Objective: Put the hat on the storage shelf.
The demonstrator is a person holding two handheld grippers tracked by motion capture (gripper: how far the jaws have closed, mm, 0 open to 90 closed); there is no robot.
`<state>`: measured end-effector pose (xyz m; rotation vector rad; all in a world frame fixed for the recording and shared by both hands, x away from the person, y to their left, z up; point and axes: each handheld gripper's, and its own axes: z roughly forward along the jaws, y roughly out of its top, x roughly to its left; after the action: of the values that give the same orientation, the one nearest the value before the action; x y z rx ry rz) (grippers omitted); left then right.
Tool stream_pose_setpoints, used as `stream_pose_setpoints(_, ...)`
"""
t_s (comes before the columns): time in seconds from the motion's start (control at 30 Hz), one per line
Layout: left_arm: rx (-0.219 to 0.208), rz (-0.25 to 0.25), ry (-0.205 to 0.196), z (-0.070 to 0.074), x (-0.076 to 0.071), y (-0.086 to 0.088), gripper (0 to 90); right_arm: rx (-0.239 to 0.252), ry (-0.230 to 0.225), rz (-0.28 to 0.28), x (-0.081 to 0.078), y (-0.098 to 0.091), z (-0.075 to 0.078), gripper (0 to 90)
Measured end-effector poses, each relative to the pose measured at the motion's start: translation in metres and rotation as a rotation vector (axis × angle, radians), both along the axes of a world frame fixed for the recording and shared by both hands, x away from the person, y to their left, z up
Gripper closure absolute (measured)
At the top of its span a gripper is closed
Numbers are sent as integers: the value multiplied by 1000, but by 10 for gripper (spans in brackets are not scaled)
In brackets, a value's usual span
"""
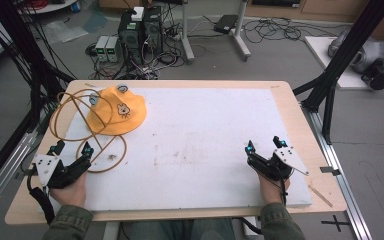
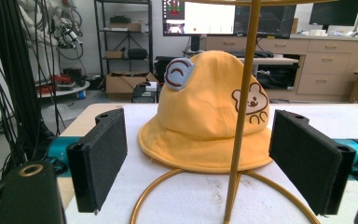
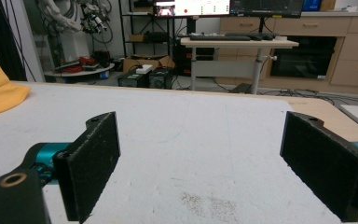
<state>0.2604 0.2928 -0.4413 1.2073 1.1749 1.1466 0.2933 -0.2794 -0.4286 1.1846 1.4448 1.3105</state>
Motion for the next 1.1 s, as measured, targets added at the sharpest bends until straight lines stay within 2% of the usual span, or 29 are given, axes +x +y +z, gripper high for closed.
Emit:
stream_pose_setpoints(0.53,-8,-6,4,0,-1,2,198,12,-6,-1,0,0,2,116)
stream_pose_setpoints(0.57,-10,-4,5,0,-1,2,197,11,-18,3,0,0,3,116)
stream_pose_setpoints(0.6,-10,-5,5,0,-1,2,198,35,-30,18,2,-1,8,116)
stream_pose_setpoints(0.63,-13,-5,5,0,-1,1,198,35,-30,18,2,-1,8,116)
stream_pose_setpoints(0.67,-14,-7,6,-1,-1,1,197,68,-37,47,4,-2,14,116)
stream_pose_setpoints(0.77,-11,-16,12,-1,-1,-1,197,67,-44,59,6,1,20,116)
stream_pose_setpoints(0.9,-17,-20,3,-1,-1,-3,197,32,-49,114,12,16,33,116)
stream_pose_setpoints(1.03,-16,-20,9,-1,-1,-2,197,22,-36,150,22,28,40,116)
stream_pose_setpoints(1.1,-22,-21,7,-1,-1,-1,197,30,-48,186,34,44,53,117)
